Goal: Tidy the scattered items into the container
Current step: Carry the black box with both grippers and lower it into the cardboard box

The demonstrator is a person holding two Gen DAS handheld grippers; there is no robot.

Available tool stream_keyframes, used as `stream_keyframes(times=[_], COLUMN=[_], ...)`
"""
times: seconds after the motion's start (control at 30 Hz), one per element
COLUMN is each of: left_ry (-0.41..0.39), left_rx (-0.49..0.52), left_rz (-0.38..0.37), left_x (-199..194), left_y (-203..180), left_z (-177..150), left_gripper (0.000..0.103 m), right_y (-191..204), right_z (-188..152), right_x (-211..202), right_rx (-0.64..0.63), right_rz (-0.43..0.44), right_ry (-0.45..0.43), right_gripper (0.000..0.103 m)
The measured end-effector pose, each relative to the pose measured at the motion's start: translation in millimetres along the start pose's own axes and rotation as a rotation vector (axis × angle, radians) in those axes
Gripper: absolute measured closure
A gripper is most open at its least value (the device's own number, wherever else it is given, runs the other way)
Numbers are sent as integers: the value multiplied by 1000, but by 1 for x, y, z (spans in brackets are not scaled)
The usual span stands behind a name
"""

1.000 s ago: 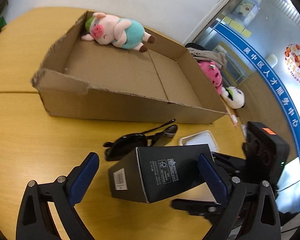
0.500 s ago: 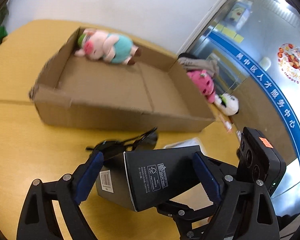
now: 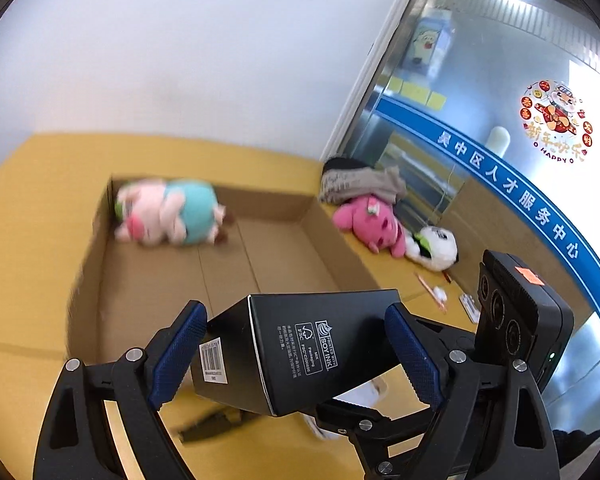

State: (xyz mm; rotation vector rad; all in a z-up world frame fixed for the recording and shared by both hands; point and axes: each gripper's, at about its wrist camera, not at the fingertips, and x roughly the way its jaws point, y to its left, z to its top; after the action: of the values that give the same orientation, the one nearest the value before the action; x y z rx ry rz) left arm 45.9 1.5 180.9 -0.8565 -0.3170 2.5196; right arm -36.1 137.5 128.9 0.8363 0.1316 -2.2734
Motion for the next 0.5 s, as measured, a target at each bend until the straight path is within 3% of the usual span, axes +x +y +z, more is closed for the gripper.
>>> stream_keyframes(times=[0.23,0.5], left_ry=[-54,31], left_rx=[6,-67], left_rz=[6,32], left_x=[7,67], left_y=[29,98], left_z=[63,87], left_gripper=[10,10], right_y=[-18,-34], right_z=[77,114], right_x=[23,117], right_rx=[-49,-93], right_rz=[8,29], right_ry=[-11,111], right_gripper=[35,35])
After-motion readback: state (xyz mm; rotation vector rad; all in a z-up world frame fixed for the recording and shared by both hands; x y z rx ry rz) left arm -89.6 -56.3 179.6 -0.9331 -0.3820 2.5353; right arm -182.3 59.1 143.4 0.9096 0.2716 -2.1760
